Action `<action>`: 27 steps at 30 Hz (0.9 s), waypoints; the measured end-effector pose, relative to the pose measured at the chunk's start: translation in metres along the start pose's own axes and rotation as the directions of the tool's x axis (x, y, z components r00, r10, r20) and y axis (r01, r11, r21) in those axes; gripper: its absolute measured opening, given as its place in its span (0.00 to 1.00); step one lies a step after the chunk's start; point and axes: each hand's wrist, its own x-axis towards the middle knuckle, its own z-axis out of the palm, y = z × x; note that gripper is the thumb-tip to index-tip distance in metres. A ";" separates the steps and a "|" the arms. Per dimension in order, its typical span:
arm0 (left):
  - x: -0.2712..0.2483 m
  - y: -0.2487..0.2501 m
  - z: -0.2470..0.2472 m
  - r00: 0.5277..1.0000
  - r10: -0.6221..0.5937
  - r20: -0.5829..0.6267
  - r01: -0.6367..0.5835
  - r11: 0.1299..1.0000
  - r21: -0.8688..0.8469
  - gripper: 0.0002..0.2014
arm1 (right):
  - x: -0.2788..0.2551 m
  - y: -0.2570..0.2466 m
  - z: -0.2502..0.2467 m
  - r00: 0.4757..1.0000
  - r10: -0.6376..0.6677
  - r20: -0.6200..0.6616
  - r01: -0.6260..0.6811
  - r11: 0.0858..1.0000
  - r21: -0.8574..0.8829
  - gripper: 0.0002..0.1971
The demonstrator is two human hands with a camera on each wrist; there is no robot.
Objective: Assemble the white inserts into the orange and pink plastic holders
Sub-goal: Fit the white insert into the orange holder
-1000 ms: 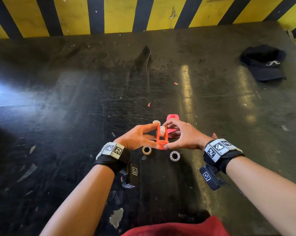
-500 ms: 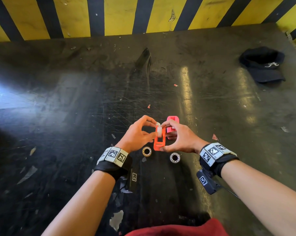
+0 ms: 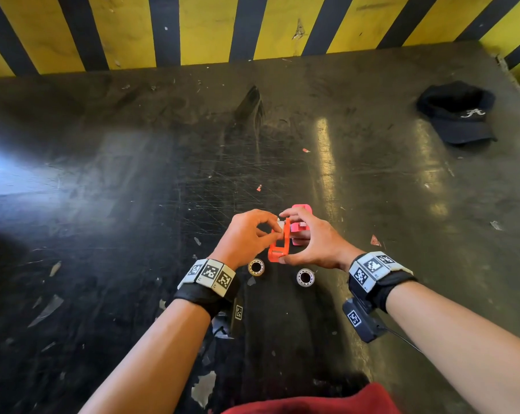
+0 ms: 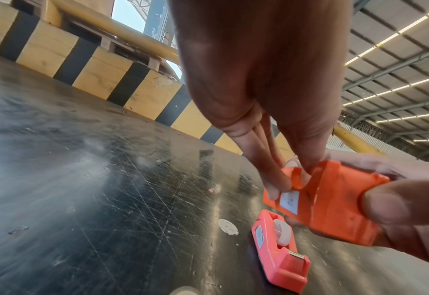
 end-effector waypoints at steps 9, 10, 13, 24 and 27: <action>-0.002 0.004 -0.001 0.987 -0.027 0.156 0.015 0.997 0.079 0.02 | 0.003 0.010 0.002 0.999 0.025 0.025 -0.024 0.998 -0.054 0.47; -0.003 0.003 -0.001 0.984 -0.034 0.174 0.021 0.997 0.075 0.03 | 0.003 0.011 0.002 0.999 0.027 0.027 -0.025 0.998 -0.063 0.46; -0.006 0.004 -0.003 0.968 -0.072 0.239 0.061 0.997 0.050 0.07 | 0.003 0.013 0.002 0.999 0.037 0.032 -0.034 0.997 -0.071 0.42; -0.014 0.006 -0.011 0.937 -0.075 0.340 0.096 0.994 -0.045 0.06 | 0.006 0.017 0.001 0.997 0.072 -0.001 -0.072 0.997 0.030 0.41; -0.015 0.007 -0.009 0.951 -0.061 0.303 0.077 0.996 -0.042 0.09 | 0.007 0.014 -0.002 0.998 0.066 0.005 -0.066 0.997 0.035 0.39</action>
